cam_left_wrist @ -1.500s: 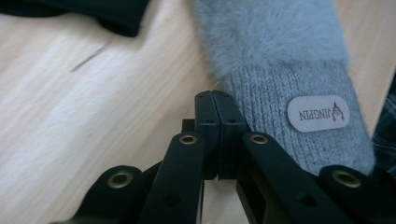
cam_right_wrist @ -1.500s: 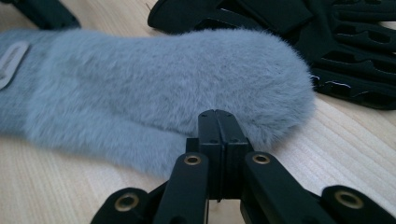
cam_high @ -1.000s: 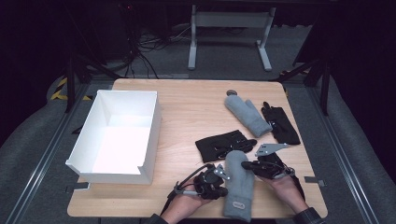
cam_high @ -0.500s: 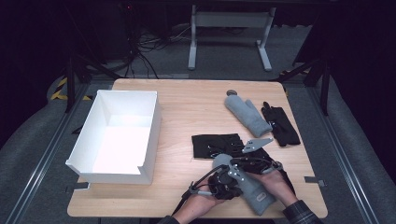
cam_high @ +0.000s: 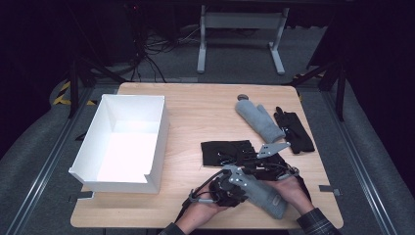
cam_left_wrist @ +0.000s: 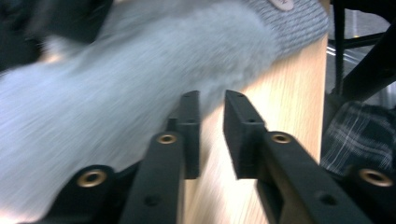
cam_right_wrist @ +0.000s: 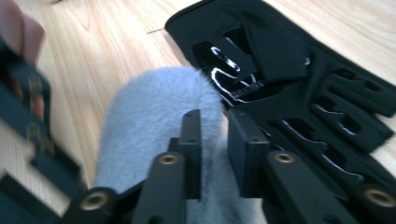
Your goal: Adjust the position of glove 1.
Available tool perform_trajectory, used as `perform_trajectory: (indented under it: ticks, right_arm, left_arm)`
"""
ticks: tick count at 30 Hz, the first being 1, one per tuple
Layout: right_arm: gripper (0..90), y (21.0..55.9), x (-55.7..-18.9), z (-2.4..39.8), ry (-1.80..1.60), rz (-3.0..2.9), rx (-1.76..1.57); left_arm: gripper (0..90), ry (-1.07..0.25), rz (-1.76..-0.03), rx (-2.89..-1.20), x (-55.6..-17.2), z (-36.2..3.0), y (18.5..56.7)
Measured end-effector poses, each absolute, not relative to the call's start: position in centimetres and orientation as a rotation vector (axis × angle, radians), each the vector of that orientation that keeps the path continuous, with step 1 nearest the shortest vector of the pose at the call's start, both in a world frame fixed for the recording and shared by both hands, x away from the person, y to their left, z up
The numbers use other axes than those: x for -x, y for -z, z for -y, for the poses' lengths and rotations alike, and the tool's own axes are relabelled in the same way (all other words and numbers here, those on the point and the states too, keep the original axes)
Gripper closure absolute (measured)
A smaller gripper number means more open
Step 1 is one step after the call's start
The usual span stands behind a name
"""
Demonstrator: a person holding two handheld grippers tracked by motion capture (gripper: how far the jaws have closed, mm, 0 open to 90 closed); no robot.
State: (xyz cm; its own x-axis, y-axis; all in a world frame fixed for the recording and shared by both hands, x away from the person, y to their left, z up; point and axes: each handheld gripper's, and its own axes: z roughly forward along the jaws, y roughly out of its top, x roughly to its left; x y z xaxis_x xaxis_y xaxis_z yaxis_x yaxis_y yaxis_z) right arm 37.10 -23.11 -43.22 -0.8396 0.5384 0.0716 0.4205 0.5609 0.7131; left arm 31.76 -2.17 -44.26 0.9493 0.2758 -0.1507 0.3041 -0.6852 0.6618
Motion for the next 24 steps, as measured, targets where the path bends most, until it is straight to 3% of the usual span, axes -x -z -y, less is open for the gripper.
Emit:
perform_trajectory:
  ticks: [3, 12, 24]
  right_arm:
    - [62.0, 43.0, -37.5, 23.7, -1.128, -2.612, -0.842]
    - [50.9, 42.3, -39.0, 25.6, -1.092, -2.554, -0.914]
    - [46.4, 41.5, -42.3, 27.7, -0.998, -2.509, -0.986]
  left_arm:
    - [63.0, -0.006, -0.430, -2.366, -32.0, 0.2, 44.2]
    - [40.3, -0.136, -0.493, -2.361, -32.6, -4.1, 44.6]
    - [14.5, -0.232, -0.640, -2.356, -32.8, -7.3, 46.4]
